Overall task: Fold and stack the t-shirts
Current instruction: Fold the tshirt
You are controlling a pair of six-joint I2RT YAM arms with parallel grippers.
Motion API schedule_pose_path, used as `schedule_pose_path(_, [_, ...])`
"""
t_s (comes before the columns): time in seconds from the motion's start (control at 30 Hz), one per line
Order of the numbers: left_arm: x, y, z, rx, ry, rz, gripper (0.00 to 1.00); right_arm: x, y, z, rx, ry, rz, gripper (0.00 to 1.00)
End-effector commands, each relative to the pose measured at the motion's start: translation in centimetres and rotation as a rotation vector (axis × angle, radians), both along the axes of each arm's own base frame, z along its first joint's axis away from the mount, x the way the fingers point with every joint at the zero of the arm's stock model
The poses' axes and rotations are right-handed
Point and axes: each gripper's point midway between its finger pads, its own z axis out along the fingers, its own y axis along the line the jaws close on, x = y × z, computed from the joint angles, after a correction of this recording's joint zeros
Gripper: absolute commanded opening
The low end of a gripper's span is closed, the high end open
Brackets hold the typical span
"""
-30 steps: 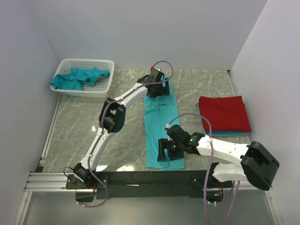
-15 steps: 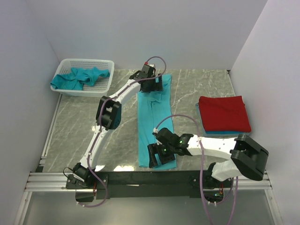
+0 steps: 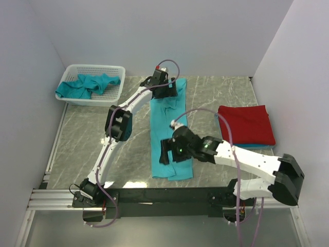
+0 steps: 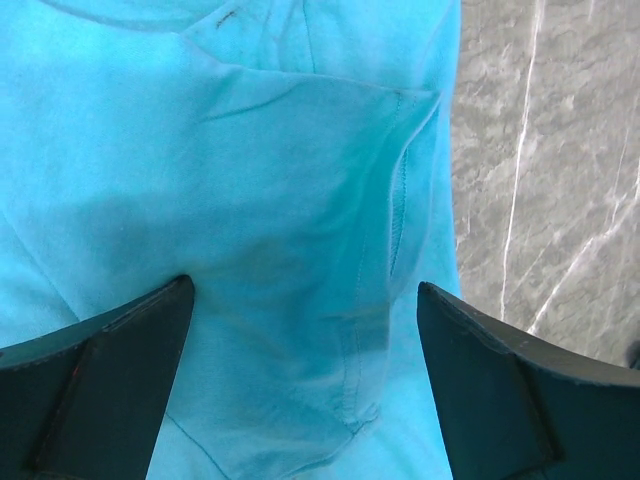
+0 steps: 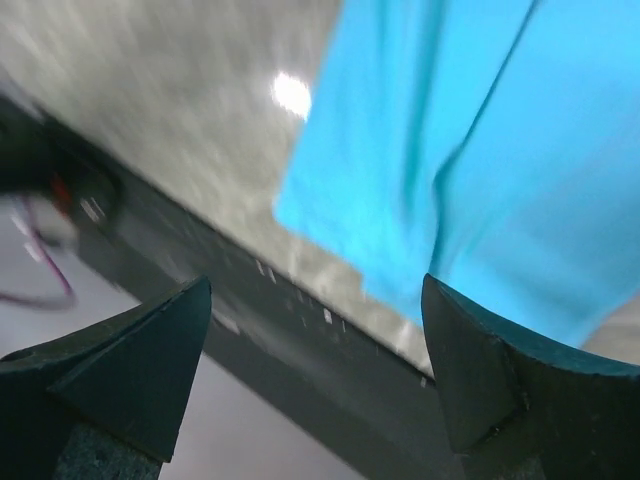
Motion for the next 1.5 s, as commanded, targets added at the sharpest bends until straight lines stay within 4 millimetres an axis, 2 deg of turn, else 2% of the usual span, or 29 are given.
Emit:
schedule_pose_path(0.0, [1.4,0.1,11.4,-0.098,-0.181,0.033,0.99,5.0,-2.2,4.7,-0.011,-0.171,-0.146,0.92])
schedule_pose_path(0.1, [0.5,0.9,15.4,-0.111,-0.226,0.043,0.99,7.4,-4.9,5.6,-0.012,-0.190,-0.248,0.92])
schedule_pose_path(0.13, [-0.3,1.4,18.9,-0.132,-0.269,0.049,0.99,8.1,-6.0,6.1,-0.014,-0.210,-0.292,0.92])
schedule_pose_path(0.17, [-0.9,1.9,19.3,-0.124,-0.267,0.054,0.99,8.5,-7.1,6.1,-0.026,-0.215,-0.326,0.93])
schedule_pose_path(0.2, [-1.9,2.6,22.2,-0.134,-0.296,0.059,0.99,9.2,-8.4,5.9,-0.040,-0.219,-0.371,0.93])
schedule_pose_path(0.23, [-2.5,3.0,22.9,-0.130,-0.295,0.066,0.99,9.5,-9.2,6.5,-0.034,-0.238,-0.403,0.94])
schedule_pose_path(0.3, [-4.4,3.7,22.3,-0.118,-0.242,0.059,0.99,10.0,-10.6,6.5,-0.046,-0.255,-0.450,0.95])
schedule_pose_path(0.33, [-5.7,4.2,24.2,-0.132,-0.258,0.060,0.99,10.3,-11.3,7.0,-0.033,-0.272,-0.474,0.95])
schedule_pose_path(0.37, [-6.7,4.8,22.2,-0.118,-0.203,0.072,0.99,10.5,-11.6,7.1,-0.023,-0.280,-0.485,0.96])
schedule_pose_path(0.4, [-8.0,5.3,23.9,-0.135,-0.216,0.072,1.00,10.5,-11.9,6.9,-0.020,-0.280,-0.493,0.97])
schedule_pose_path(0.43, [-8.8,5.6,23.6,-0.140,-0.198,0.081,0.99,10.6,-12.3,7.2,-0.006,-0.290,-0.506,0.98])
schedule_pose_path(0.47, [-10.0,6.3,21.1,-0.112,-0.138,0.097,1.00,10.7,-12.2,7.3,0.010,-0.298,-0.506,1.00])
schedule_pose_path(0.5, [-11.3,7.1,22.2,-0.126,-0.145,0.116,0.99,10.5,-12.2,6.8,0.014,-0.288,-0.499,1.00])
schedule_pose_path(0.53, [-12.0,7.3,22.1,-0.146,-0.138,0.133,0.99,10.4,-12.4,7.0,0.030,-0.291,-0.500,1.00])
schedule_pose_path(0.57, [-13.7,7.9,18.6,-0.119,-0.067,0.137,1.00,10.4,-12.3,7.0,0.043,-0.293,-0.493,1.00])
schedule_pose_path(0.6, [-15.2,8.3,19.6,-0.143,-0.080,0.137,0.99,10.0,-12.3,6.2,0.043,-0.274,-0.482,1.00])
schedule_pose_path(0.63, [-16.3,8.1,19.2,-0.169,-0.070,0.143,1.00,9.9,-12.3,6.2,0.064,-0.274,-0.490,1.00])
schedule_pose_path(0.67, [-18.4,8.6,15.9,-0.141,-0.002,0.140,0.99,9.4,-12.4,5.1,0.061,-0.252,-0.481,1.00])
schedule_pose_path(0.7, [-19.9,8.8,16.6,-0.164,-0.015,0.137,0.99,8.7,-11.9,4.8,0.088,-0.229,-0.456,1.00])
schedule_pose_path(0.73, [-21.2,8.8,15.7,-0.170,0.012,0.147,1.00,8.3,-11.8,4.2,0.096,-0.210,-0.446,1.00])
schedule_pose_path(0.77, [-23.7,8.7,12.8,-0.135,0.067,0.134,0.99,7.6,-11.8,3.0,0.092,-0.177,-0.437,1.00])
schedule_pose_path(0.83, [-26.8,8.7,12.0,-0.162,0.105,0.135,0.99,6.5,-11.4,2.0,0.100,-0.131,-0.397,1.00])
schedule_pose_path(0.87, [-29.6,8.5,9.0,-0.146,0.174,0.104,0.99,5.8,-11.8,0.8,0.074,-0.101,-0.397,1.00])
schedule_pose_path(0.9, [-31.2,8.4,9.3,-0.170,0.174,0.083,0.99,5.5,-11.9,0.3,0.068,-0.087,-0.395,1.00])
schedule_pose_path(0.93, [-33.8,8.3,6.9,-0.149,0.233,0.068,1.00,4.9,-11.8,-0.2,0.067,-0.067,-0.378,1.00])
schedule_pose_path(1.03, [-37.7,8.5,5.3,-0.110,0.286,0.049,0.99,3.5,-12.0,-1.8,0.054,-0.019,-0.350,1.00])
schedule_pose_path(1.13, [-41.1,9.0,2.5,-0.060,0.355,0.012,1.00,2.2,-10.9,-2.9,0.100,0.043,-0.293,1.00])
schedule_pose_path(1.23, [-43.0,8.5,1.8,-0.057,0.398,-0.029,0.99,0.7,-10.5,-4.3,0.106,0.104,-0.262,1.00])
schedule_pose_path(1.47, [-45.8,7.5,-0.3,-0.033,0.471,-0.089,0.99,-1.5,-9.6,-5.9,0.068,0.154,-0.231,1.00])
